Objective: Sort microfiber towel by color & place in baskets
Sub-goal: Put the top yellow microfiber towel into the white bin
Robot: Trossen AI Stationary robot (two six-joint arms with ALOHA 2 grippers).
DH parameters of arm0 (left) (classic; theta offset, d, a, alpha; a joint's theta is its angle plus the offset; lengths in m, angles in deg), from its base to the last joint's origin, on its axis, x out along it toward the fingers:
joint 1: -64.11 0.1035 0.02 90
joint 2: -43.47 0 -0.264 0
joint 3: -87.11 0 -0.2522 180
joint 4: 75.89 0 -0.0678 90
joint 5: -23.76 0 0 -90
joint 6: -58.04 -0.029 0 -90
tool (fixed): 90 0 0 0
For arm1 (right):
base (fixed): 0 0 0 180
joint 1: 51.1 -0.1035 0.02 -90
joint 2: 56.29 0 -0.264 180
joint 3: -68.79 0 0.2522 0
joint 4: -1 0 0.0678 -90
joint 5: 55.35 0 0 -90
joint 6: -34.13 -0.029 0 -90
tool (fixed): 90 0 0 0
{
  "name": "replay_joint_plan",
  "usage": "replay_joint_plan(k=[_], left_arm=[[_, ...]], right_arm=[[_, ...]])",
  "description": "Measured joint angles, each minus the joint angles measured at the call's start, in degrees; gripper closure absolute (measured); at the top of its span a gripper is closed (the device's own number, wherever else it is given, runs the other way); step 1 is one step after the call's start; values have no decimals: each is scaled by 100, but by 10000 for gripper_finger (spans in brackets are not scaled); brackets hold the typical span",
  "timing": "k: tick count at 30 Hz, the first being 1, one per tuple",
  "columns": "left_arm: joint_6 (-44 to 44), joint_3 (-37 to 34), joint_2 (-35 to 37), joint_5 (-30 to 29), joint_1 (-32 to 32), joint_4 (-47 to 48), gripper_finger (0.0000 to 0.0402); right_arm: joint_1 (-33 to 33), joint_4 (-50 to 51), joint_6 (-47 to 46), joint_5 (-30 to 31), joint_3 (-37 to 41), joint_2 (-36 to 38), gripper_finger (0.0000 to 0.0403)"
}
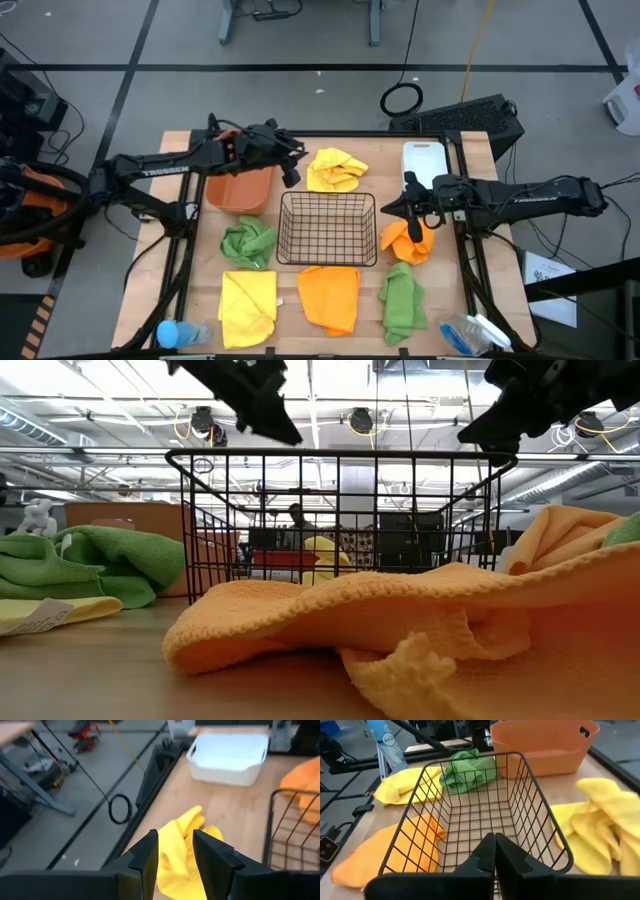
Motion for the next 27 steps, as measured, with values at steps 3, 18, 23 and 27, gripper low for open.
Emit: replay_joint_plan(k=[3, 18, 23, 27], left_arm=[[-135, 96, -314, 208, 142, -18, 273], [-153, 956, -2122, 367, 472, 148, 108], [-17, 987, -2183, 356, 486, 124, 69], [-1, 987, -2275, 719, 630, 104, 67]], right_arm=[[0, -4, -55, -4, 0, -67, 403], [-134, -122, 95, -32, 0, -88, 403], [-190, -96, 280, -31, 0, -88, 403], [-188, -96, 345, -21, 0, -88, 403]])
